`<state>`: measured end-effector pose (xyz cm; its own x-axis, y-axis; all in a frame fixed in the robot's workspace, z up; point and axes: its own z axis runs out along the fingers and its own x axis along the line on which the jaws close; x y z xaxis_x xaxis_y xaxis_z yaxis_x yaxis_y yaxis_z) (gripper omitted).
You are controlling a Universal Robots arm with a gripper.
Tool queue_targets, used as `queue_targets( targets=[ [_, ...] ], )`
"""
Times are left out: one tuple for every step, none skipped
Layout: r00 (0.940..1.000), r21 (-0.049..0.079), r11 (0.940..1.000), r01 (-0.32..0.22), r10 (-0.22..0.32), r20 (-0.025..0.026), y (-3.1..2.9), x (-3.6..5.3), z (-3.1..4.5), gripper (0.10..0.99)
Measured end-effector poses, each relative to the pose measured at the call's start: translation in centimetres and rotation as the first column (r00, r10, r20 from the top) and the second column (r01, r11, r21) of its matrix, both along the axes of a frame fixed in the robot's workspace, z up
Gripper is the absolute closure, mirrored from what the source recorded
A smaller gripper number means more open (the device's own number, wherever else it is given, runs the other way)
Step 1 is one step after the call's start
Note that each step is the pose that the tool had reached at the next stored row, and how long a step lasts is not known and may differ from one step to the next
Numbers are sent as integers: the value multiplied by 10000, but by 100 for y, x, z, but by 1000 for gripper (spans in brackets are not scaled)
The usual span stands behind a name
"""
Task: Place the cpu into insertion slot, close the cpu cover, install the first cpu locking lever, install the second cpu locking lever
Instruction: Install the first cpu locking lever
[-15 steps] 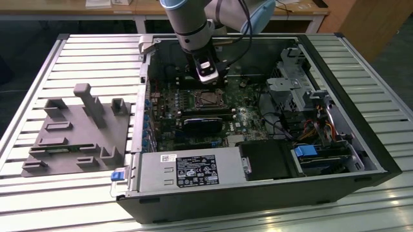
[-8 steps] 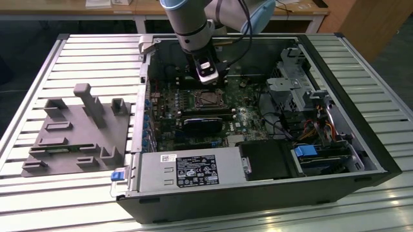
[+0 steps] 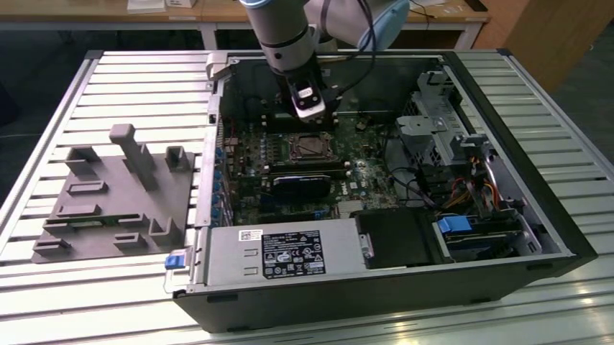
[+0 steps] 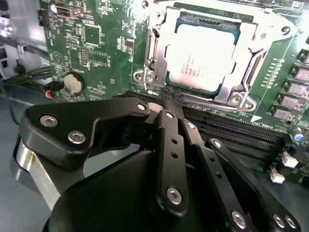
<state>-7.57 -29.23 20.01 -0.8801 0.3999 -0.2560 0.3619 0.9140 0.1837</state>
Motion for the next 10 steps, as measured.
queue_targets(
  targets=[
    [10000,1,10000,4,-4,0,0,0,21,984],
    [10000,1,10000,9,-9,0,0,0,41,984],
    [10000,1,10000,13,-13,0,0,0,63,984],
    [10000,0,10000,18,-18,0,0,0,85,984],
    [10000,0,10000,22,-22,0,0,0,107,984],
    [10000,0,10000,26,-26,-1,0,0,130,984],
    [10000,0,10000,29,-29,0,0,0,151,984],
    [10000,1,10000,33,-33,0,0,0,172,984],
    [10000,-1,10000,37,-37,-1,0,0,190,984],
    [10000,0,10000,40,-40,-1,0,0,200,984]
  ],
)
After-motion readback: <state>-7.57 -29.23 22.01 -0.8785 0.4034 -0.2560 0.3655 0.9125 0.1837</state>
